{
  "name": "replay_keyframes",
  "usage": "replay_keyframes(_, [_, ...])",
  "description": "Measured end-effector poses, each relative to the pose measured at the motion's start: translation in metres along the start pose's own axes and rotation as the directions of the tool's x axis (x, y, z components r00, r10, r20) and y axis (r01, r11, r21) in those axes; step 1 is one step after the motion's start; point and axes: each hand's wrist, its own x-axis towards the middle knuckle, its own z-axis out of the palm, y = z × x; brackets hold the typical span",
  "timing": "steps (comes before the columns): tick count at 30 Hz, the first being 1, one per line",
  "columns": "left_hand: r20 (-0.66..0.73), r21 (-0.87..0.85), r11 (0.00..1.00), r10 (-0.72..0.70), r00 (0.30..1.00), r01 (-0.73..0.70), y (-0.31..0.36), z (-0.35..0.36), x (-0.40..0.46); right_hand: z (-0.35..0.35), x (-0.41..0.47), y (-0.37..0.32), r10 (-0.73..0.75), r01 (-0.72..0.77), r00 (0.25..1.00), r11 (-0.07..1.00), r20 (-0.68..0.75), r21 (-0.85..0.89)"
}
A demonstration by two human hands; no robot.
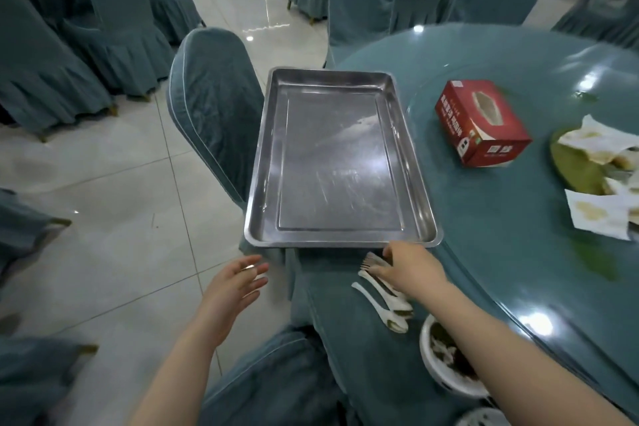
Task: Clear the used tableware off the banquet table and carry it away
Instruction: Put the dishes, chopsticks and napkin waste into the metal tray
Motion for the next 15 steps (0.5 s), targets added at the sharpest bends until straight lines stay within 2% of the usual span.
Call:
replay_keyframes(3, [0.014,0.019,1.0,0.015,1.0,-0.015,-0.004,0.002,-0.004,0.021,-0.01,-0.003,0.068,-0.048,0.986,0.99,0.151,-0.132])
replay_keyframes(7, [-0.002,0.017,1.0,0.022,1.0,-0.022,-0.011,0.001,-0.011,0.047,-0.012,-0.02,0.084,-0.058,0.992,0.968,0.098,-0.243])
replay_keyframes(9, [-0.02,0.004,1.0,0.018,1.0,-0.018,-0.016,0.002,-0.014,0.051,-0.009,-0.022,0.067,-0.048,0.994,0.974,0.083,-0.221])
replay_keyframes(12, [-0.032,-0.015,1.0,-0.004,0.999,0.004,-0.027,0.007,-0.021,0.057,-0.01,-0.017,-0.016,0.031,0.993,0.991,0.116,-0.128])
replay_keyframes(15, [-0.027,-0.003,1.0,-0.012,1.0,0.012,-0.037,0.016,-0.029,0.064,-0.013,-0.012,-0.15,0.157,0.987,0.978,0.061,-0.134])
